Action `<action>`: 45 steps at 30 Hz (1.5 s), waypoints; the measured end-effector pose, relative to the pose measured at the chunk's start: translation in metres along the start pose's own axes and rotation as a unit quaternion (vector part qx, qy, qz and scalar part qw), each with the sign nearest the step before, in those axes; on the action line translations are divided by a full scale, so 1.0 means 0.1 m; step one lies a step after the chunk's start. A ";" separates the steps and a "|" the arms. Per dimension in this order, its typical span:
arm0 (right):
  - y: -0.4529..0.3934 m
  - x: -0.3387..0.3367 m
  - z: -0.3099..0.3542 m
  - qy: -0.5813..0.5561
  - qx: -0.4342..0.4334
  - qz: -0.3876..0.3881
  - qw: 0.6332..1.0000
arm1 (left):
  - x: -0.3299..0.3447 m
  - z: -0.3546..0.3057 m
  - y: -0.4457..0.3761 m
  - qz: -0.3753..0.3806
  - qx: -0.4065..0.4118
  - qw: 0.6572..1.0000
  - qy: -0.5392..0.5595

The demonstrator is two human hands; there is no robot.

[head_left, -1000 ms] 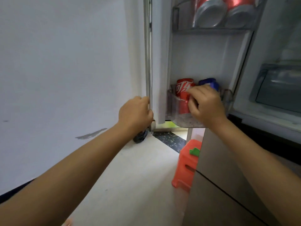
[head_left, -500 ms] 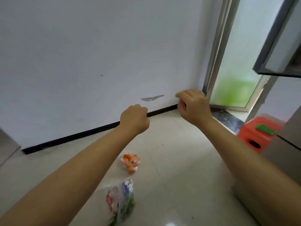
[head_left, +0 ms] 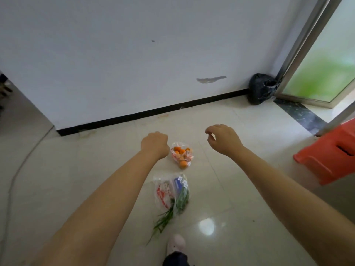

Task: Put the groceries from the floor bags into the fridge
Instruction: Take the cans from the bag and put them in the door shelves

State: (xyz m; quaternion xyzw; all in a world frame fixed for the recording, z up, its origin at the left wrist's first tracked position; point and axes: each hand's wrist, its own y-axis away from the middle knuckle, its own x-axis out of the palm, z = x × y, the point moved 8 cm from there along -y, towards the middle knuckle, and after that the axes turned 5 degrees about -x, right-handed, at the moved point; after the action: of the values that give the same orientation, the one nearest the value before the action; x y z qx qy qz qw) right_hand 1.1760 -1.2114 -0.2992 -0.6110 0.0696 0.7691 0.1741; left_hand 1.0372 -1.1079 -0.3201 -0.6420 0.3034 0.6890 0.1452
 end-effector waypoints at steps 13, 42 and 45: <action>-1.20 1.26 0.24 -0.096 0.140 0.152 0.974 | 0.59 0.44 -1.53 0.133 0.122 0.983 -0.038; -0.94 4.87 0.79 -0.216 0.646 0.184 0.709 | 3.44 1.26 -3.27 0.266 0.520 0.777 -0.234; -0.74 5.64 0.55 -0.200 0.655 0.166 0.709 | 4.23 1.06 -3.39 0.241 0.540 0.774 -0.227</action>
State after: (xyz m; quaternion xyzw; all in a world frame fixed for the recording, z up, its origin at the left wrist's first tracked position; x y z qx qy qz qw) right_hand 1.0429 -1.0218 -0.8219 -0.1534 0.6203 0.6510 0.4098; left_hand 1.0960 -0.8615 -0.8114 -0.1890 0.7289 0.5497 0.3617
